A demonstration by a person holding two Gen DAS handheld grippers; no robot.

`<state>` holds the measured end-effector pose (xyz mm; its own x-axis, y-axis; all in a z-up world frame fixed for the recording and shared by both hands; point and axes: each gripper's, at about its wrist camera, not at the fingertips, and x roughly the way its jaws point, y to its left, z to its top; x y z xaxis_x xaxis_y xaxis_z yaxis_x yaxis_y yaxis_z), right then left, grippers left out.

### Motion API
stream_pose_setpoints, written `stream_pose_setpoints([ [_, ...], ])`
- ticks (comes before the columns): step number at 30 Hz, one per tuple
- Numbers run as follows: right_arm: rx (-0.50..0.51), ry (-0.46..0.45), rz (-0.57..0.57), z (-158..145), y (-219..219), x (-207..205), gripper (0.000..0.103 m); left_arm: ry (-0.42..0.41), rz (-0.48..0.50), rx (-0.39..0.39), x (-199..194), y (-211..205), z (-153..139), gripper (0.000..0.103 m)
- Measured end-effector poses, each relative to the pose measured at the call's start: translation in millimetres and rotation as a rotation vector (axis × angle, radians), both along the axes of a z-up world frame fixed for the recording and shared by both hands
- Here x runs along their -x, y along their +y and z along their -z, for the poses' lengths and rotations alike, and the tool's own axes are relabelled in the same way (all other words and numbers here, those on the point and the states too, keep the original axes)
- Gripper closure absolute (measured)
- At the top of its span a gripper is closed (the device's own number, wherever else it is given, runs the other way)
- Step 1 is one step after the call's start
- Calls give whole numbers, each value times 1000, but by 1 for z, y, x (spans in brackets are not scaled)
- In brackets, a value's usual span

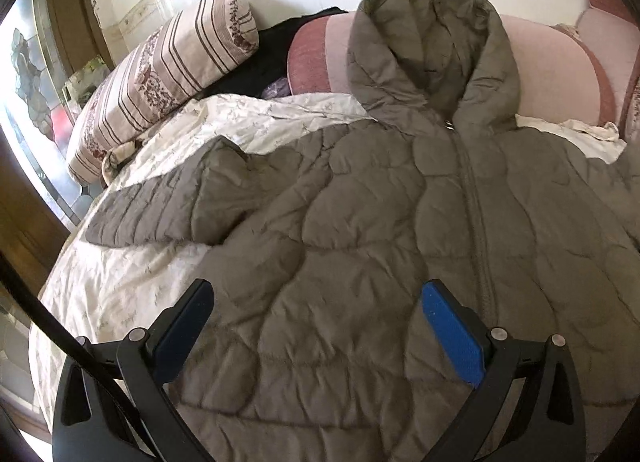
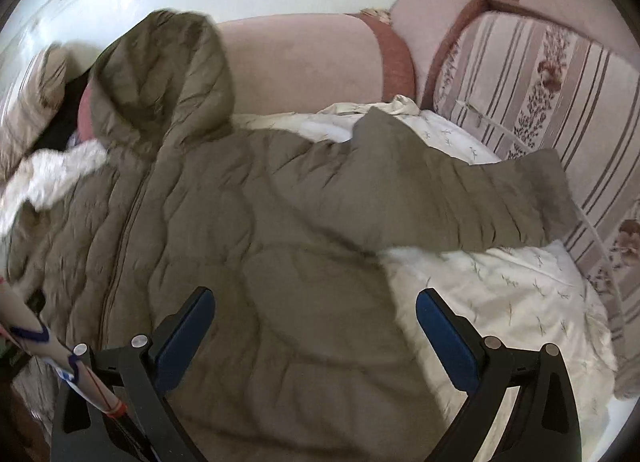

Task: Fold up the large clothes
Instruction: 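Grasp the jacket sleeve cuff with the right gripper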

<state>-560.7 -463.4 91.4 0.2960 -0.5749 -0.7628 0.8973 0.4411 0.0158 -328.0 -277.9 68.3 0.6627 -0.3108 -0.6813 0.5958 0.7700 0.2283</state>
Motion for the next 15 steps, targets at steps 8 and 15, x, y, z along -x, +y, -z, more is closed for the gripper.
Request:
stream_pose_setpoints([
  [8,-70,-227,284,0,-89,139,17,-3,-19,9,-8,2,-1,0],
  [15,-59,-226,490,17,-135,228,38,-20,28,-8,9,-5,5,0],
])
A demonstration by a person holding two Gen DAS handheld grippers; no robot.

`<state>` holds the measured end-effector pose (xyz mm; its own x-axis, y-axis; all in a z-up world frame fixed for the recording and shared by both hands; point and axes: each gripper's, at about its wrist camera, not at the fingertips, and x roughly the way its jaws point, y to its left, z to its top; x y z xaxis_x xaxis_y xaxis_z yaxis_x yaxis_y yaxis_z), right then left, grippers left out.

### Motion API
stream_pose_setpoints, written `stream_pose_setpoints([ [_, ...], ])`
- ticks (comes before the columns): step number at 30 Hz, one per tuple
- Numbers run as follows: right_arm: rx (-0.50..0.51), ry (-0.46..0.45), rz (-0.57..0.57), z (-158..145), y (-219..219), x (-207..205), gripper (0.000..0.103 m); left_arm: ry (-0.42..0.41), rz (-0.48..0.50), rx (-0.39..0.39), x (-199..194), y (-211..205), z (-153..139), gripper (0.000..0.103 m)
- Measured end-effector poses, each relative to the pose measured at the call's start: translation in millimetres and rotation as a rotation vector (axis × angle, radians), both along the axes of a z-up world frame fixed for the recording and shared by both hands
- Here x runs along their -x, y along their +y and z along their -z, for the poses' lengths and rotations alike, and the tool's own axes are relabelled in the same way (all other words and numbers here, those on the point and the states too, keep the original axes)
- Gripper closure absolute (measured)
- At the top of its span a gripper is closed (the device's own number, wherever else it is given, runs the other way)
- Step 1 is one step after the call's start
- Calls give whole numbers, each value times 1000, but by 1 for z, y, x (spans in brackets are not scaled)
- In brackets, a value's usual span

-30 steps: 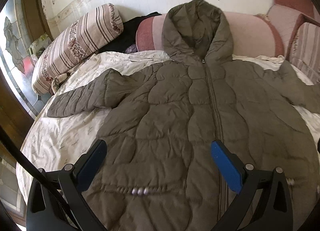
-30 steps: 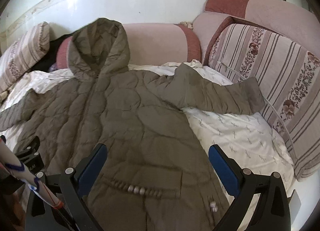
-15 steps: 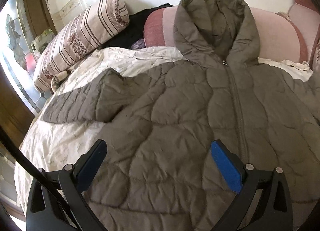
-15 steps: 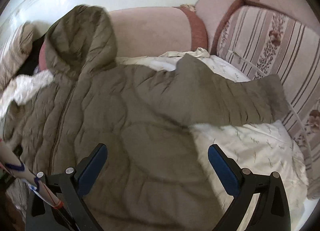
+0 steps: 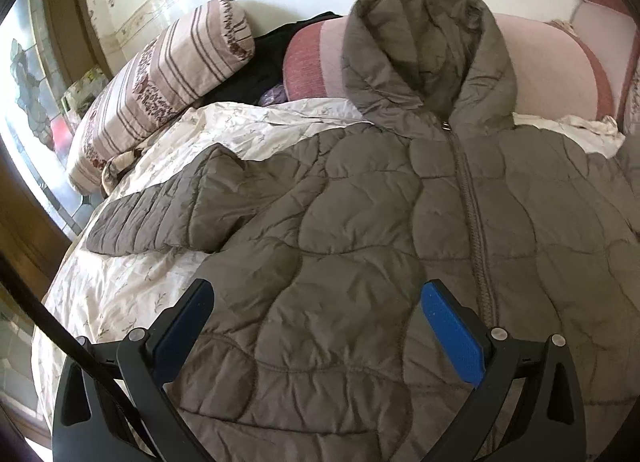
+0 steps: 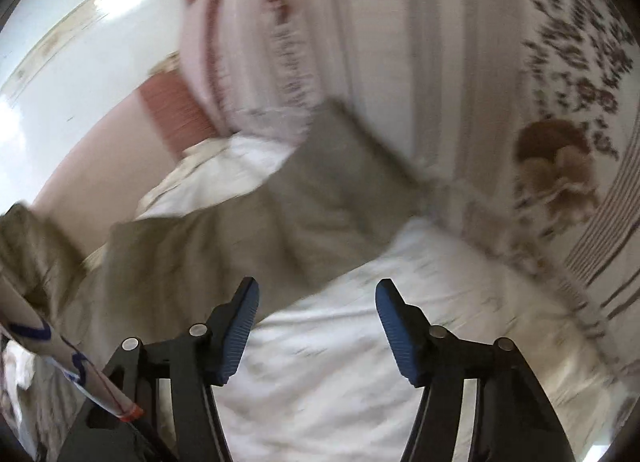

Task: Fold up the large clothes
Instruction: 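Grasp the jacket sleeve cuff with the right gripper, then lift the sleeve, fold it across the jacket body, open right gripper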

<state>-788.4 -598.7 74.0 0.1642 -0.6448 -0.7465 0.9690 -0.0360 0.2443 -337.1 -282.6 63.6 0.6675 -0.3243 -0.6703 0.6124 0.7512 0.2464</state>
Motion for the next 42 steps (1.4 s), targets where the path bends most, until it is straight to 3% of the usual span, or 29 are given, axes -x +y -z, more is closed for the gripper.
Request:
stream_pose_setpoints([
  [6,9,-11,45,7,-26,29,54,19,26,-4,3,-3,4,0],
  [12,-15,-2,96,22,-51,44,56,57,32,-10,-2,-3,9,0],
  [15,-36,-40,103,33,-62,52,64,55,36,-20,-3,-5,11,0],
  [20,14,-32,68,31,-68,44,71,51,44,-37,-2,-10,16,0],
  [23,44,1,42,29,-72,33,85,48,48,-41,-1,-12,17,0],
  [25,51,16,35,25,-71,27,89,46,49,-43,0,-12,18,0],
  [28,74,28,29,12,-64,21,90,47,50,-41,0,-12,18,0],
  [34,185,35,-15,-52,-32,-7,91,43,58,-28,3,-7,12,0],
  [42,334,-99,-139,-138,33,-51,91,43,48,6,-1,2,0,0],
])
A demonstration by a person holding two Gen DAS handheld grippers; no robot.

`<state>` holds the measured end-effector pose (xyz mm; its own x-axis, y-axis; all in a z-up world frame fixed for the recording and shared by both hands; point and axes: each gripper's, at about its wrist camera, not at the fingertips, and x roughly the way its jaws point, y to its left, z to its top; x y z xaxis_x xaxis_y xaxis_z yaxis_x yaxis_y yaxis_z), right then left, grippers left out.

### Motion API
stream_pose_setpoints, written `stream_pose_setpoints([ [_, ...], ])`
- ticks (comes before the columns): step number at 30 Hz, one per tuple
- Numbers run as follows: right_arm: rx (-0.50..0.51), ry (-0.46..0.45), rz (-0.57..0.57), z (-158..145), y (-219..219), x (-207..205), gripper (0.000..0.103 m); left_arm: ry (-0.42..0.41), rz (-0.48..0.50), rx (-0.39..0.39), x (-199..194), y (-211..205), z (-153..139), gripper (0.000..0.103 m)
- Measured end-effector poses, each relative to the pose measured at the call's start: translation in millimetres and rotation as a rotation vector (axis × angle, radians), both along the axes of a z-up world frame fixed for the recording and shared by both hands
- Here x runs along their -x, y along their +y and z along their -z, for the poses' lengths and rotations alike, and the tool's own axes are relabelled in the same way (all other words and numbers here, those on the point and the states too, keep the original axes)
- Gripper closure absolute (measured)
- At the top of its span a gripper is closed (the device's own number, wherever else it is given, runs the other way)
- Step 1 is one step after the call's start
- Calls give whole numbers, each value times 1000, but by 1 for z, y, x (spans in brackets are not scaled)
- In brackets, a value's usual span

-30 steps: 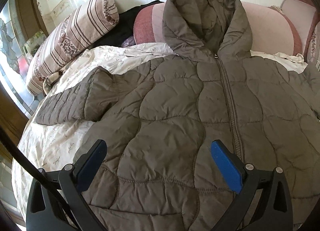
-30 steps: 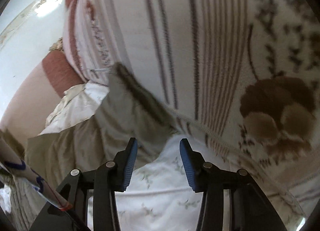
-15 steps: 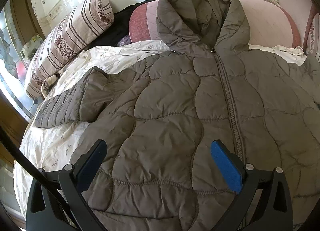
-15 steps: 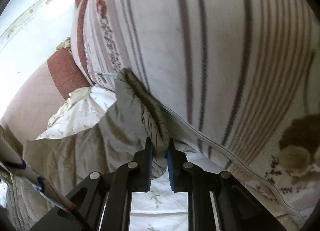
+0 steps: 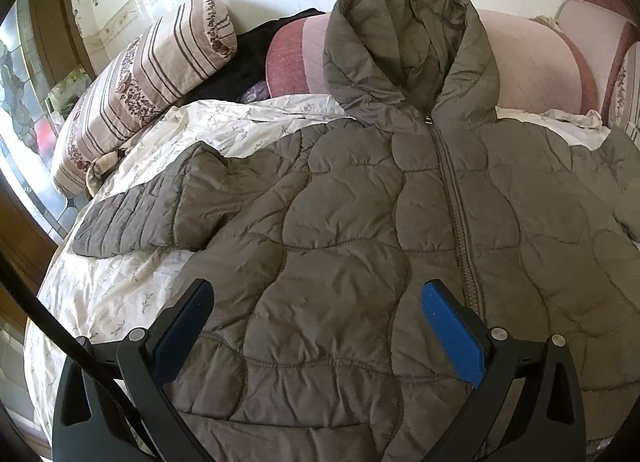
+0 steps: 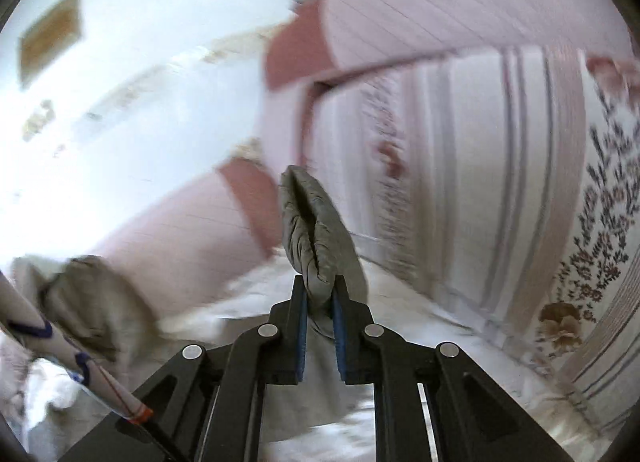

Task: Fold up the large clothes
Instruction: 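Lift the sleeve, fold it across the jacket body, open right gripper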

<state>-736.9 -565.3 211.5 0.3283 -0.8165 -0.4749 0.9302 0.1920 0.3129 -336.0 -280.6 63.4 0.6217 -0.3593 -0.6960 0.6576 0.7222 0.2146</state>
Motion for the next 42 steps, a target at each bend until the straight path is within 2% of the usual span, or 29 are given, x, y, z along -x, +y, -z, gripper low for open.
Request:
stream_pose_setpoints([
  [4,73,-72,-116,-35,39,-26,91,9,-2,0,-3,2,-1,0],
  [8,113,-79,-211,-51,60,-63,91,11,-3,11,-4,6,-4,0],
  [12,128,-82,-277,-55,87,-85,91,10,-6,21,-5,9,-7,0],
  [23,106,-156,-404,-61,105,-112,91,2,-7,35,-6,15,-13,0],
  [32,23,-210,-578,-47,123,-162,91,-7,-34,58,-13,24,-19,0],
  [36,-6,-200,-632,-36,131,-186,91,-10,-44,63,-18,31,-21,0],
  [42,-94,-182,-684,-5,132,-225,91,-8,-75,76,-30,45,-25,0],
])
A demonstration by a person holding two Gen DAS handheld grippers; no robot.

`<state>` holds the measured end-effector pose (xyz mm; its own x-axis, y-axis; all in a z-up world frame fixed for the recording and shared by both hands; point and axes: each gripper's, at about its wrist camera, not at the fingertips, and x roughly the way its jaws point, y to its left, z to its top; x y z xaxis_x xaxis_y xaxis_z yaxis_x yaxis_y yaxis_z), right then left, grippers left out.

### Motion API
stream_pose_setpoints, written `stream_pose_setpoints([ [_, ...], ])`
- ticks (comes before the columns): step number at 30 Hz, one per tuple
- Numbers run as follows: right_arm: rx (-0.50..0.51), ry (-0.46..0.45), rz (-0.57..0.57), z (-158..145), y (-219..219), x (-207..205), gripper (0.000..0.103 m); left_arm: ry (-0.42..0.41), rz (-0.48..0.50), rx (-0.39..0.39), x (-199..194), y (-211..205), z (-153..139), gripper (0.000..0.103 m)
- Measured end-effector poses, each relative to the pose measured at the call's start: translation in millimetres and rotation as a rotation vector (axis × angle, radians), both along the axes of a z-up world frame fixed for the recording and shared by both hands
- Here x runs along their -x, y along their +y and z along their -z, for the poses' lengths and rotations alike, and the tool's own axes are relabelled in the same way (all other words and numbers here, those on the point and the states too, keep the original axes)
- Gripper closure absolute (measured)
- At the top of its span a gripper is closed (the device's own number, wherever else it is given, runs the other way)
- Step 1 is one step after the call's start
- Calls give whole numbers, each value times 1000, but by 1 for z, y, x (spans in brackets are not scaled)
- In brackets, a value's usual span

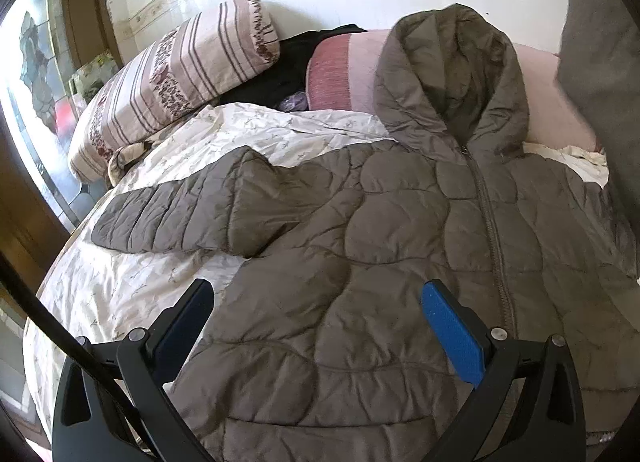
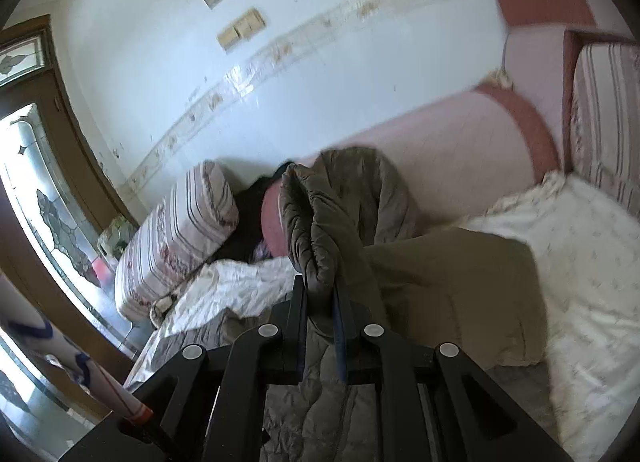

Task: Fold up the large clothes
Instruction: 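Lift the sleeve, fold it across the jacket body, open right gripper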

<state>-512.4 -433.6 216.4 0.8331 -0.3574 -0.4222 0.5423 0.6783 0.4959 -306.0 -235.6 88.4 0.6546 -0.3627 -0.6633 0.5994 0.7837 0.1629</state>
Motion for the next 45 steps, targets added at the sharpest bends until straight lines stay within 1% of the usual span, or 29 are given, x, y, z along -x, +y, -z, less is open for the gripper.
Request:
stream_pose_setpoints([
  [4,-49,63,-16,30,-5,-28,91,6,-13,3,-6,6,0,0],
  [8,-107,141,-54,67,-8,-57,91,10,-20,2,-11,9,0,0],
  [12,-150,201,-66,99,-12,-75,91,23,-31,6,-17,13,1,0],
  [16,-160,241,-74,118,-10,-86,91,28,-38,5,-20,14,3,0],
  [20,-141,273,-142,127,4,-99,90,36,-39,1,-21,12,4,0],
  [21,-135,276,-156,127,9,-99,86,35,-38,1,-21,12,4,0],
  [22,-128,274,-175,127,13,-101,84,33,-37,0,-20,12,4,0],
  [23,-118,265,-197,124,17,-101,74,31,-37,-1,-20,11,4,0],
  [24,-114,255,-211,121,20,-100,57,27,-35,-2,-19,11,4,0],
  [26,-88,220,-221,111,23,-93,41,26,-34,-2,-19,11,4,0],
  [28,-54,193,-205,102,24,-87,41,26,-37,-2,-19,11,5,0],
  [30,-47,161,-192,94,18,-77,41,30,-35,-4,-18,10,5,0],
  [32,-46,161,-134,91,10,-70,41,33,-34,-8,-17,8,6,0],
  [33,-48,182,-96,93,5,-67,41,34,-32,-11,-17,8,7,0],
  [35,-68,265,-1,104,-12,-60,41,35,-27,-14,-16,7,7,0],
  [36,-78,291,32,109,-19,-58,42,33,-25,-16,-16,7,8,0],
  [38,-106,370,114,127,-37,-53,42,33,-22,-18,-17,7,8,0],
  [40,-173,454,174,149,-55,-51,42,36,-26,-16,-17,6,9,0],
  [43,-289,515,172,185,-76,-50,42,51,-28,-19,-18,5,11,0],
  [45,-299,521,162,192,-79,-52,42,58,-27,-23,-19,4,12,0],
])
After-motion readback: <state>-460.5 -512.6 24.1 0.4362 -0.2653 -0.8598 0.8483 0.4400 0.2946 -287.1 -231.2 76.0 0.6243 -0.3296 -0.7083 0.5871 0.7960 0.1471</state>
